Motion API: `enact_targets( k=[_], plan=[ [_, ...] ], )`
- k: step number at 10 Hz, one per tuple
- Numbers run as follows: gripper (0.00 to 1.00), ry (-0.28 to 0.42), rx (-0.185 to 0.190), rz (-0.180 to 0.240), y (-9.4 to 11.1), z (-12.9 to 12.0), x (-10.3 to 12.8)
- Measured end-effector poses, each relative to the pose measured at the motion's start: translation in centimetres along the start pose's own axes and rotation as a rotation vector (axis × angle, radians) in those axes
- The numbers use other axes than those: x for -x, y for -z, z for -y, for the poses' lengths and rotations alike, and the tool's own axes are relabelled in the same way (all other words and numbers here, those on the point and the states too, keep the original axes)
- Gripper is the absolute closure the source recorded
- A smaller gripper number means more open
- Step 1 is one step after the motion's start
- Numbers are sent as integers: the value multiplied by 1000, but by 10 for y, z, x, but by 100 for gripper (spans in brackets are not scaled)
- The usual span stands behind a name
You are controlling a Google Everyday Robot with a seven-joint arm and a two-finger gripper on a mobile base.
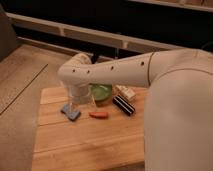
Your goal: Wipe the white sponge on the table
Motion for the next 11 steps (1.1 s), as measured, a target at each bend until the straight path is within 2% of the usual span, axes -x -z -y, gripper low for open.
enact_targets(
  k=[11],
  plan=[
    [35,1,-1,2,0,0,0]
  ],
)
